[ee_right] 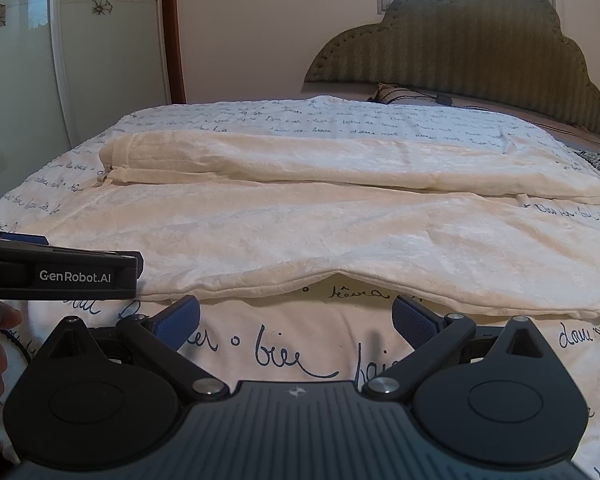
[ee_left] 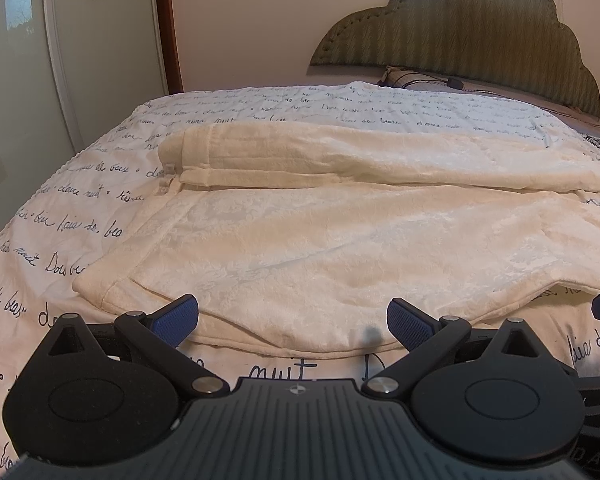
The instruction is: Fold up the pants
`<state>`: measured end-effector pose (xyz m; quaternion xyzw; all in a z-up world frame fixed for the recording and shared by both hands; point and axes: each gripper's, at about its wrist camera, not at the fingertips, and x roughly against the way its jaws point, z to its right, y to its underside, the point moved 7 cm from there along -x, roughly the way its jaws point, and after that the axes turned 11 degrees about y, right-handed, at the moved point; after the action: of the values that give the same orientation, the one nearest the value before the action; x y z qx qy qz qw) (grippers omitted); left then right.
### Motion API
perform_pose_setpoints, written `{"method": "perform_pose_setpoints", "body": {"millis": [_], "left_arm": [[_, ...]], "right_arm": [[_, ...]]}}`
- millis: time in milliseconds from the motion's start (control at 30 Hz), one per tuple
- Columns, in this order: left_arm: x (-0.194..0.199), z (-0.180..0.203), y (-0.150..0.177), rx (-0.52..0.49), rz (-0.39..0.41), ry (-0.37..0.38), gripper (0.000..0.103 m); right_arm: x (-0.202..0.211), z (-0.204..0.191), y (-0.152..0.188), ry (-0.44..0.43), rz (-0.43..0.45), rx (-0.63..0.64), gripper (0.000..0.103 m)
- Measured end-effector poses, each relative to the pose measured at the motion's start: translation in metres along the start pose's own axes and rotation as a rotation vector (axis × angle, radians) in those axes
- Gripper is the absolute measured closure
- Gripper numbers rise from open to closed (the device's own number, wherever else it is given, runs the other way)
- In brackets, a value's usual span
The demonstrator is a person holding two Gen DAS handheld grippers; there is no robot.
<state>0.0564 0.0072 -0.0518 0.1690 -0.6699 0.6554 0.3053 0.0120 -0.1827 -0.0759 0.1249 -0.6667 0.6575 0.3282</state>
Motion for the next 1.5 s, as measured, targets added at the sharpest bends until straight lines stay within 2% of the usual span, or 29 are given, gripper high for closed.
{"method": "perform_pose_setpoints", "body": {"millis": [100,200,300,400,467,600,833,1000,1067,1100,1167,1267,1400,1500], "left_arm": [[0.000,0.000,0.000,0.000,0.005,0.002,0.000],[0.001,-0.003,-0.003,0.013,0.020,0.011,0.000],[-0.001,-0.010,-0.012,0.016,0.034,0.000,0.000],[-0.004,-0.019,-0.021,-0.002,0.051,-0.038,0.000],[-0.007,-0.026,-0.028,-0.008,0.066,-0.061,0.000],[-0.016,-0.037,-0.039,-0.004,0.070,-0.071,0.000],[-0.038,-0.058,-0.060,-0.004,0.089,-0.094,0.000],[-0.057,-0.069,-0.066,0.002,0.079,-0.114,0.000],[-0.066,-0.072,-0.064,0.002,0.056,-0.105,0.000],[-0.069,-0.073,-0.062,0.004,0.046,-0.097,0.000],[-0.076,-0.075,-0.061,0.007,0.033,-0.083,0.000],[-0.083,-0.079,-0.060,0.004,0.016,-0.085,0.000],[-0.090,-0.085,-0.060,-0.003,0.002,-0.083,0.000],[-0.096,-0.090,-0.065,0.008,-0.008,-0.070,0.000]], "right_arm": [[0.001,0.000,-0.002,-0.010,0.001,-0.001,0.000],[0.006,0.000,-0.012,-0.062,0.036,-0.006,0.000],[0.015,0.000,-0.037,-0.114,0.164,0.023,0.000],[0.013,-0.006,-0.064,-0.122,0.318,0.157,0.000],[-0.002,-0.015,-0.077,-0.120,0.322,0.256,0.000],[-0.036,-0.027,-0.102,-0.210,0.286,0.324,0.000],[-0.104,-0.052,-0.152,-0.232,0.308,0.487,0.000],[-0.182,-0.073,-0.192,-0.236,0.226,0.539,0.000],[-0.213,-0.081,-0.201,-0.277,0.179,0.545,0.001],[-0.228,-0.084,-0.203,-0.312,0.153,0.543,0.004],[-0.256,-0.092,-0.206,-0.347,0.082,0.537,0.027],[-0.296,-0.105,-0.205,-0.404,-0.037,0.530,0.041],[-0.328,-0.113,-0.199,-0.542,-0.201,0.494,0.041],[-0.333,-0.113,-0.200,-0.602,-0.240,0.477,0.043]]}}
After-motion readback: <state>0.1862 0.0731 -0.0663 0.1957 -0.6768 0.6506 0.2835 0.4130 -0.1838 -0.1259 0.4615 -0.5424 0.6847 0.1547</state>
